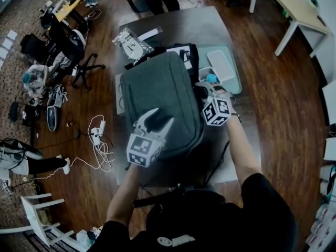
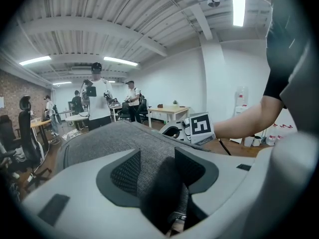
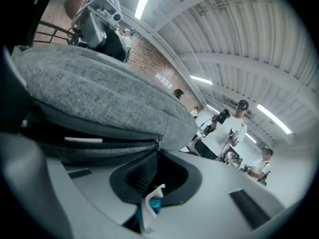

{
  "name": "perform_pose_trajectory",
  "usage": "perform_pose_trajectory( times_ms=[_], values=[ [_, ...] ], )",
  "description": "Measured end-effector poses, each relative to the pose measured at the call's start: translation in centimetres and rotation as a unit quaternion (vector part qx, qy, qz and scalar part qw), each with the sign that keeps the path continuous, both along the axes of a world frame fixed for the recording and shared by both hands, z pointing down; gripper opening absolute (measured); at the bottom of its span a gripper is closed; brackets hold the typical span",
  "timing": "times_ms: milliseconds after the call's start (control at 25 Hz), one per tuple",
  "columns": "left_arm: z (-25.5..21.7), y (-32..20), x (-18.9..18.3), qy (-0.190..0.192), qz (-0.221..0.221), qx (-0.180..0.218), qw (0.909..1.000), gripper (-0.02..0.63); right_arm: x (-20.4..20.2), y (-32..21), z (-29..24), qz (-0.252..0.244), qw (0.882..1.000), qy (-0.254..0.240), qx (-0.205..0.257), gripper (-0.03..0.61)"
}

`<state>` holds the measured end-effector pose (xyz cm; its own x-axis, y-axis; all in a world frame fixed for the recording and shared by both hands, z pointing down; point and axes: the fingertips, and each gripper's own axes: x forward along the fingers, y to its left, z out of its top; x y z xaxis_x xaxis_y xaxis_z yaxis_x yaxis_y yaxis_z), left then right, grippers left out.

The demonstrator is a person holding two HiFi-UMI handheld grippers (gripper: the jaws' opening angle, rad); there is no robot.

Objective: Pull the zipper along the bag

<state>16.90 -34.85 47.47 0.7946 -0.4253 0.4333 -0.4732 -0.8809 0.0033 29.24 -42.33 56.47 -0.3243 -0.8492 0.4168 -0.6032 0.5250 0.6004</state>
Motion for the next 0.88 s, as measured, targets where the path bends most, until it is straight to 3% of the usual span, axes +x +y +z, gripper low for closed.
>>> perform_pose_trajectory(
  times_ms=[160,560,880],
  values=[
    [0.1,0.0,0.0,0.000,0.000,-0.002,1.0000,0.213,0.0,0.3,-0.2,0.005,1.000,0.000,-0.008,0.026],
    [0.6,-0.4,-0.1,0.013,0.000,-0.013,0.9998,0.212,0.7,2.7,-0.1,0.028,0.995,0.032,-0.089,0.023],
    [0.3,-0.3,0.0,0.026,0.002,-0.016,0.9995,0.212,0.9,4.2,0.4,0.053,0.991,0.039,-0.114,0.021]
  ],
)
